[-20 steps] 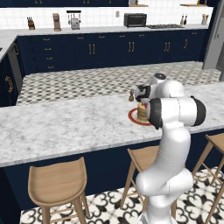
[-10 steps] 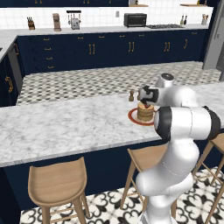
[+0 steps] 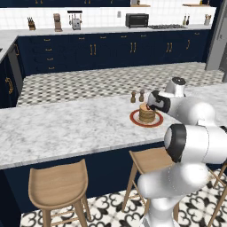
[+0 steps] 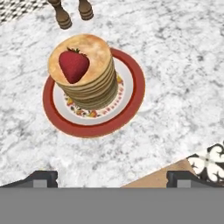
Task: Take the strawberry from the fridge and place it on top of the pancake, located on the dining counter.
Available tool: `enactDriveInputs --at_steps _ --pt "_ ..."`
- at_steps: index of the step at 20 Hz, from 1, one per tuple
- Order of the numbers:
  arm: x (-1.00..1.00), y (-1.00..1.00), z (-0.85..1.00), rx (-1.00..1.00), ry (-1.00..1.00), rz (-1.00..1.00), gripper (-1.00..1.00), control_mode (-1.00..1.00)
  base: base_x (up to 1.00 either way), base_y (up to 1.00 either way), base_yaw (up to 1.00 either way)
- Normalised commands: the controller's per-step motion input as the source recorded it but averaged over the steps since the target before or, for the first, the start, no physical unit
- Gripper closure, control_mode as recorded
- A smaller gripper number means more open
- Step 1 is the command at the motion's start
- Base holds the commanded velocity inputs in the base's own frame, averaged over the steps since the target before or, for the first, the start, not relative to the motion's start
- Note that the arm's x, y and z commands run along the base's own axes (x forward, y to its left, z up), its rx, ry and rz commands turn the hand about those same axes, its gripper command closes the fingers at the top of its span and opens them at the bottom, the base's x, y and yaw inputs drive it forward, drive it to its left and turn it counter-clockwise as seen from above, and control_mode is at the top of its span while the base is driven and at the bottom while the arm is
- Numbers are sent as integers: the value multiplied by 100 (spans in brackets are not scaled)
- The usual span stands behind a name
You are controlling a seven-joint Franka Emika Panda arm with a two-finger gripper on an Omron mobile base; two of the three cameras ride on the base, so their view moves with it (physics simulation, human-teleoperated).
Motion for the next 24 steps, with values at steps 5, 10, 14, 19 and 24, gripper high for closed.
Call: enactDriveInputs --at_steps 5,10,14,19,24 --pt "-51 -33 2 6 0 0 -100 -100 0 0 0" --pt "-51 -49 0 8 0 -1 -100 -100 0 0 0" --pt "-45 -49 0 9 0 -1 -100 -100 0 0 0" --pt "-24 -25 0 5 -1 0 -100 -100 0 0 0" --pt "0 0 0 0 0 0 -100 -100 0 0 0"
